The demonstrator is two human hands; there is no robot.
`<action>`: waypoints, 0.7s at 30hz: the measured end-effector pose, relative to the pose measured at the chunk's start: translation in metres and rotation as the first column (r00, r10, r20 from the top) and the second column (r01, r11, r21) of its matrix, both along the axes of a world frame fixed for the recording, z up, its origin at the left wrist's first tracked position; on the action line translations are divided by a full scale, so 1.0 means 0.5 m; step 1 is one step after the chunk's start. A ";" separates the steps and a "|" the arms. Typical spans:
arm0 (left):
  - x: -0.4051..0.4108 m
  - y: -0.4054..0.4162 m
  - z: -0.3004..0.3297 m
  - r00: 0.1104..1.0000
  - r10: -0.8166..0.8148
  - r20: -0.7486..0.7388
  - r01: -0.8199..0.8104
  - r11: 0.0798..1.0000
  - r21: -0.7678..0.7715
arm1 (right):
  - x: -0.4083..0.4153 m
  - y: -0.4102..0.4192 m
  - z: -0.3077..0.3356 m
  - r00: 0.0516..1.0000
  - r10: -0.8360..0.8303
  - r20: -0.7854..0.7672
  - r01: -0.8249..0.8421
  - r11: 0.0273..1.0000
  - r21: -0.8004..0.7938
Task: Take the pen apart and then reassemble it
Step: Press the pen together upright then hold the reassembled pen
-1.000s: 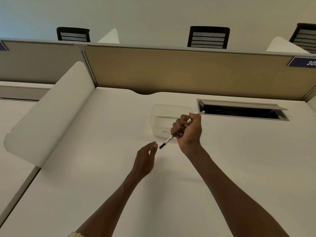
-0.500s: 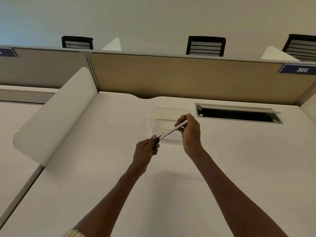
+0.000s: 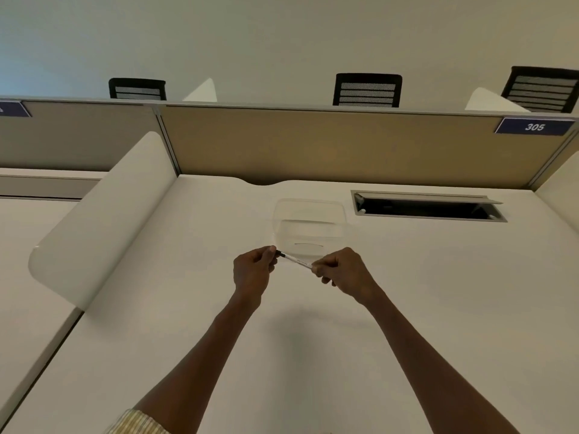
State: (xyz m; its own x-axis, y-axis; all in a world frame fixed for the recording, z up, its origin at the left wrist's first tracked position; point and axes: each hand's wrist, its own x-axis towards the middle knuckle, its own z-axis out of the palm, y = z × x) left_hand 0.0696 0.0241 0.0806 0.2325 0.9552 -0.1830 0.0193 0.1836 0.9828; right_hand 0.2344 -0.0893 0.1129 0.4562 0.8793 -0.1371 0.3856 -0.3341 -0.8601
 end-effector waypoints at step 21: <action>-0.002 -0.022 -0.082 0.788 -0.207 -0.579 0.440 0.848 0.296 | -0.072 0.000 -0.099 0.976 -0.177 0.125 0.207 0.933 -0.294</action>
State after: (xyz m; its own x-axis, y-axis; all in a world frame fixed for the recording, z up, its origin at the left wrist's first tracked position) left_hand 0.0687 0.0128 0.0395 0.5249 0.8511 0.0094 0.5184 -0.3284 0.7896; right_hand 0.1984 -0.0893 0.0636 0.6361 0.6968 -0.3316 0.3630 -0.6494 -0.6682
